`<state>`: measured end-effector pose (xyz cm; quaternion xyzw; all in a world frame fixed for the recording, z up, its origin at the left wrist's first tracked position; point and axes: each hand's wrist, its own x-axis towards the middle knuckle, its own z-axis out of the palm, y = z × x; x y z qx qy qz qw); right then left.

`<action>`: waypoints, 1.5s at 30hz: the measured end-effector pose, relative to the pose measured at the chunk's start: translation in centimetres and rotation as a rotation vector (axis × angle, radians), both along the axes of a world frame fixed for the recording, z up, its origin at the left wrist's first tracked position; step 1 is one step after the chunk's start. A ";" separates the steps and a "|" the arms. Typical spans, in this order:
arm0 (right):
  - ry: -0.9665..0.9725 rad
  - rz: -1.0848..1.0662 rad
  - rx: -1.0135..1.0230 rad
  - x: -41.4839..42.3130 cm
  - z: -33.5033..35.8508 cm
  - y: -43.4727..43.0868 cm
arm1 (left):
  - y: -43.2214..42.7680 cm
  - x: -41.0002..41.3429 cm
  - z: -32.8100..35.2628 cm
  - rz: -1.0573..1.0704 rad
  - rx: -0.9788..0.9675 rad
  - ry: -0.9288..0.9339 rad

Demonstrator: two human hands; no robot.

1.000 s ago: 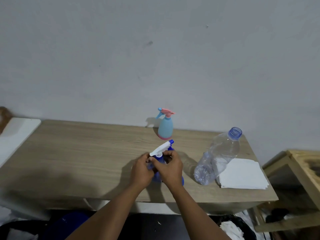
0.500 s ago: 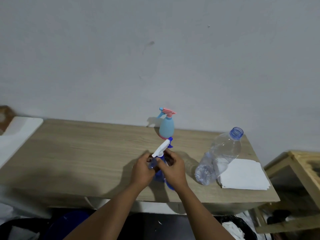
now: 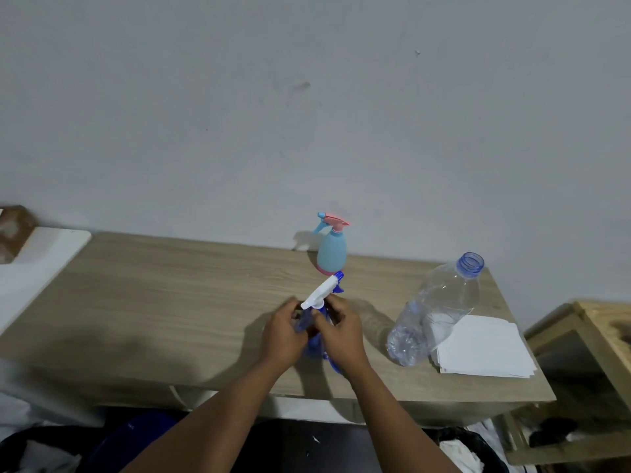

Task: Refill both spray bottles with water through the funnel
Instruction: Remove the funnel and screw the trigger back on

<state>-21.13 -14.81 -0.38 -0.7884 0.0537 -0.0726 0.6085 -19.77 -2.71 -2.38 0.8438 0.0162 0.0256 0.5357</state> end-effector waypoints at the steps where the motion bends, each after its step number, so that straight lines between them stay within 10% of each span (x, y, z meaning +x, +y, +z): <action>1: -0.004 -0.012 -0.026 0.0 0.1 0.2 | 0.0 0.0 -0.1 0.002 0.002 -0.009; 45: -0.003 -0.223 0.091 0.5 1.7 2.2 | 1.8 -1.4 -2.6 -0.051 0.010 0.049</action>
